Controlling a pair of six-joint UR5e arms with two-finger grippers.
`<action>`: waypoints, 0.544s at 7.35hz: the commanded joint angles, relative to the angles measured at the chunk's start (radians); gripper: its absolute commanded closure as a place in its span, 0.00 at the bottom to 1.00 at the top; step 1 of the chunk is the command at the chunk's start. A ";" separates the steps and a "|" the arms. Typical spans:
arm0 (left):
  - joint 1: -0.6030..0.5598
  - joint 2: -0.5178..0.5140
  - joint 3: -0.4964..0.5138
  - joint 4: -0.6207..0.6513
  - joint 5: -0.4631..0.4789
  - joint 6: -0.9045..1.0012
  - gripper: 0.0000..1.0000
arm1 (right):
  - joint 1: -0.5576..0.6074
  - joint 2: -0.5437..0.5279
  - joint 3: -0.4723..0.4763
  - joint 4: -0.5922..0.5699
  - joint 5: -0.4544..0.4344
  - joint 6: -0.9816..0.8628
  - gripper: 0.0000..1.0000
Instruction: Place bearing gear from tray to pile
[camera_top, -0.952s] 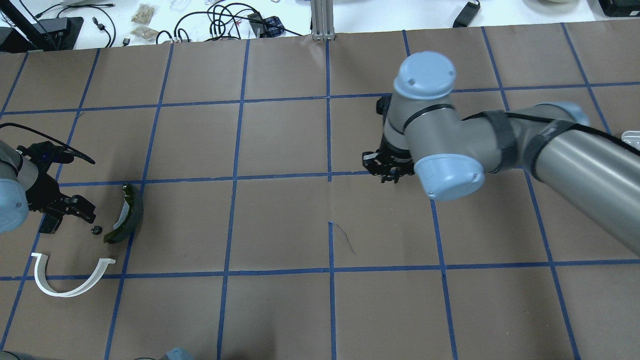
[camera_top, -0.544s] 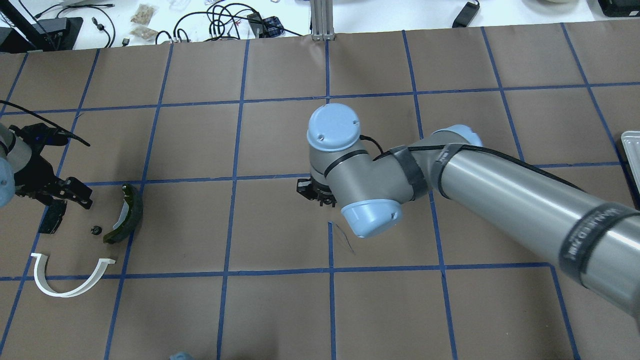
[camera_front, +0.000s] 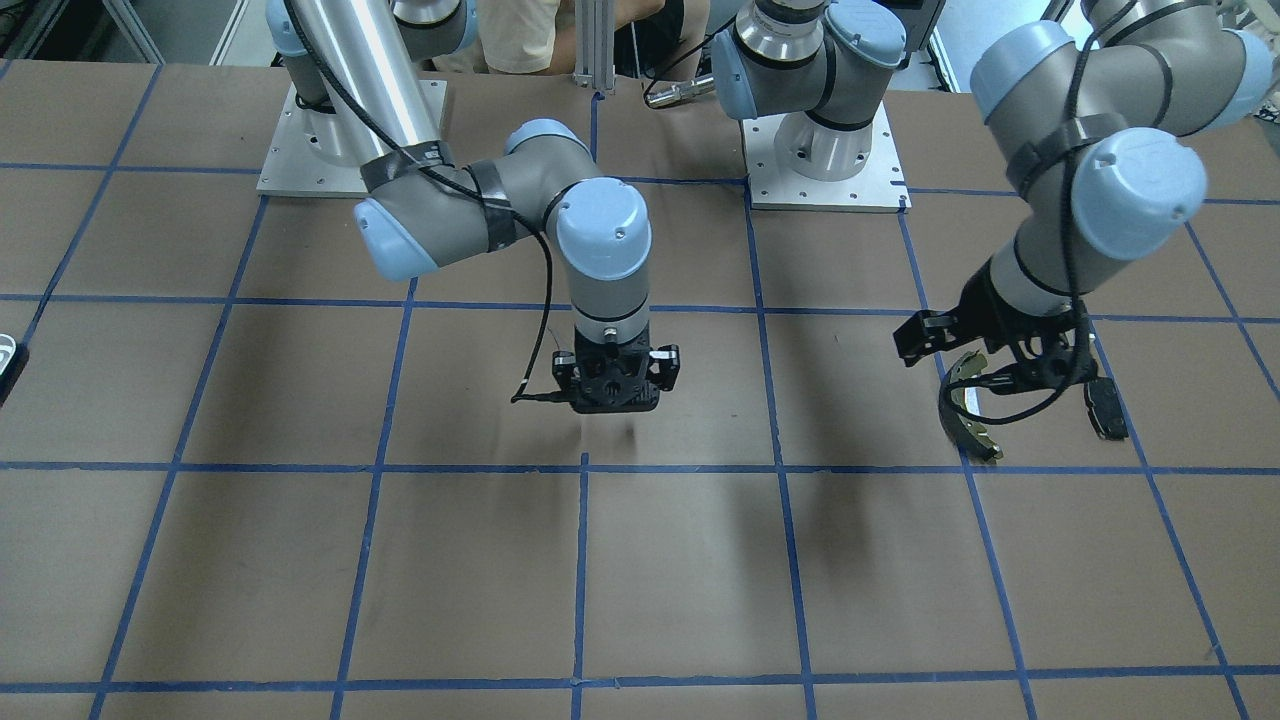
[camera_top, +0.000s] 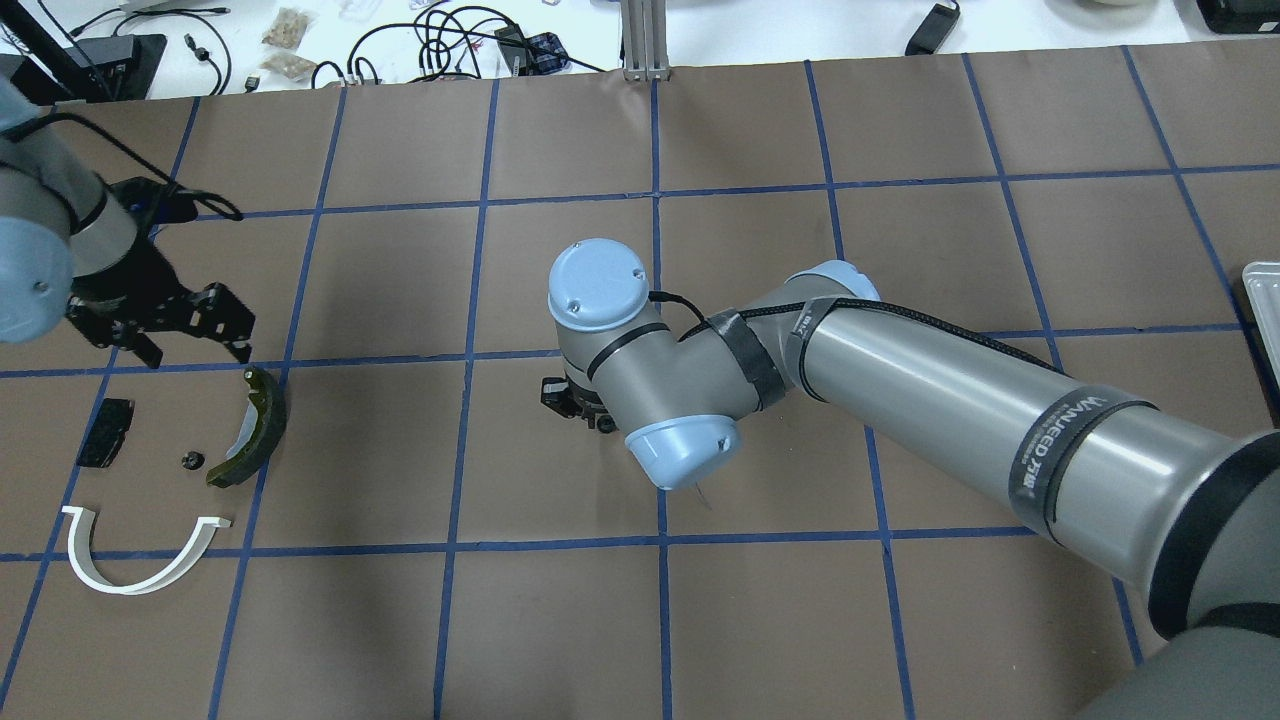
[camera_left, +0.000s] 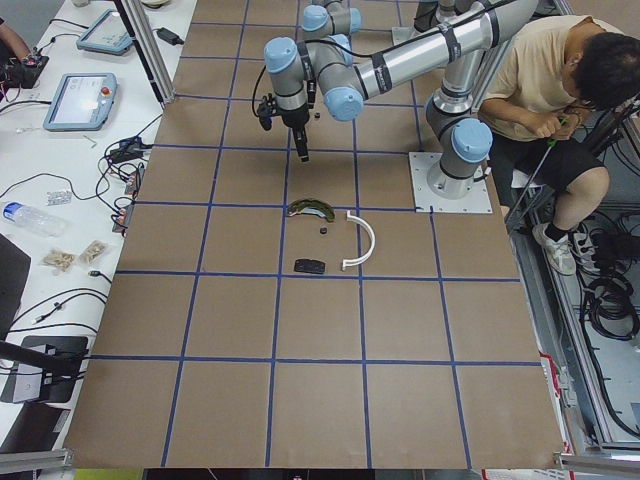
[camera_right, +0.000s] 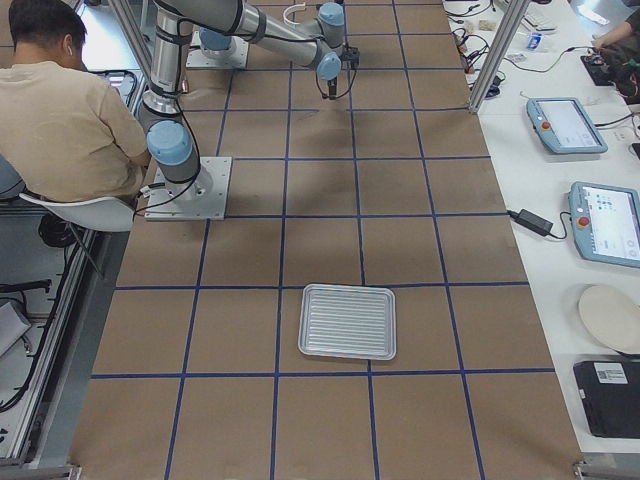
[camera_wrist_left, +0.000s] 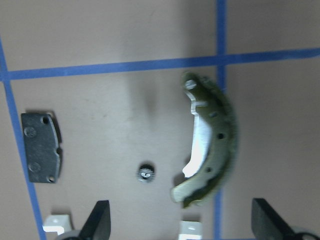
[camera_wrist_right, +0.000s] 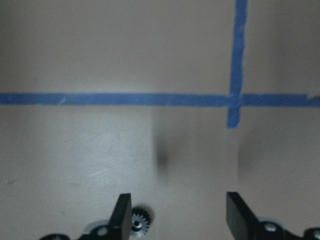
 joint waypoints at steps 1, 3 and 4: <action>-0.208 -0.020 0.009 0.014 -0.049 -0.189 0.00 | -0.202 -0.160 -0.015 0.180 -0.002 -0.235 0.00; -0.388 -0.122 -0.032 0.188 -0.054 -0.426 0.00 | -0.403 -0.288 -0.051 0.304 0.000 -0.428 0.00; -0.449 -0.185 -0.050 0.278 -0.071 -0.475 0.00 | -0.419 -0.329 -0.129 0.452 -0.011 -0.445 0.00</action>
